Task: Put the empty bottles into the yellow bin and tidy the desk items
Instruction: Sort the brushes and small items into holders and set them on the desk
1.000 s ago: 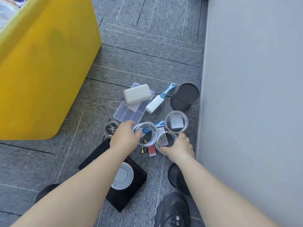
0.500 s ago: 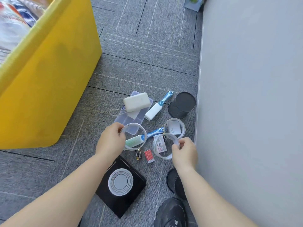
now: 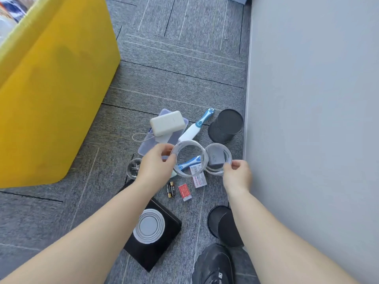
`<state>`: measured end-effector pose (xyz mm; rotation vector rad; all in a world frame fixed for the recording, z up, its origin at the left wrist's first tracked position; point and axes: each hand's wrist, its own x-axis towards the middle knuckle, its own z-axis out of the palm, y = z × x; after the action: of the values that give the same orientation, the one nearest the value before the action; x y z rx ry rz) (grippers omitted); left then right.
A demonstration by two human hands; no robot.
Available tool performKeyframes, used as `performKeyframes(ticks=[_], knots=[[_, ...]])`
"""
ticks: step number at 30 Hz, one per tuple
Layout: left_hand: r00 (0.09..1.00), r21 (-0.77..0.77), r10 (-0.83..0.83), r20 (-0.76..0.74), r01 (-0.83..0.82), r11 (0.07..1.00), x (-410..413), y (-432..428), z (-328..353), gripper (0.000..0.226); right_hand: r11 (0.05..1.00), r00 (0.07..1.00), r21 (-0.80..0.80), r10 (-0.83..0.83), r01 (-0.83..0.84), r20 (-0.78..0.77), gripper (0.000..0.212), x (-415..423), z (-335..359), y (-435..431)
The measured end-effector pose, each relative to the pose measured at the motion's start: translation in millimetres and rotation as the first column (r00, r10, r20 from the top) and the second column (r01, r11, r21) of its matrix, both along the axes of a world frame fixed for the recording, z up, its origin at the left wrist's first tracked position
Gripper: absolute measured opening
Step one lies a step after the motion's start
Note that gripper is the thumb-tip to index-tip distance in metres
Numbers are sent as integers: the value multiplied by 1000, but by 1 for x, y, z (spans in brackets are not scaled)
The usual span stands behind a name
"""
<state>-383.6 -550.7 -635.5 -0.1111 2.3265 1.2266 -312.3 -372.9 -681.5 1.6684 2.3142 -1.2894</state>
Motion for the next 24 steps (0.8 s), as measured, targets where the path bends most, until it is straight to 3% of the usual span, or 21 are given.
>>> performKeyframes(ticks=[2, 4, 7, 10, 19, 24], knots=[[1000, 74, 11, 16, -12, 997, 1, 15, 1, 11, 999, 999, -48, -25, 23, -43, 12, -1, 4, 2], [1000, 110, 2, 30, -6, 994, 1, 29, 0, 15, 969, 984, -218, -142, 116, -105, 29, -4, 11, 4], [994, 119, -64, 92, 53, 991, -1, 44, -6, 16, 747, 899, -600, -426, 287, -100, 55, -7, 21, 3], [983, 112, -102, 154, 86, 990, -1, 48, -13, 19, 591, 858, -766, -502, 253, -105, 61, -7, 27, 4], [927, 310, -91, 364, -29, 950, 2, 54, -16, 17, 566, 902, -816, -406, 122, -147, 73, -2, 14, 3], [852, 326, -59, 520, -134, 936, -7, 66, -18, 29, 647, 912, -755, -368, 110, -183, 76, -5, 15, 6]])
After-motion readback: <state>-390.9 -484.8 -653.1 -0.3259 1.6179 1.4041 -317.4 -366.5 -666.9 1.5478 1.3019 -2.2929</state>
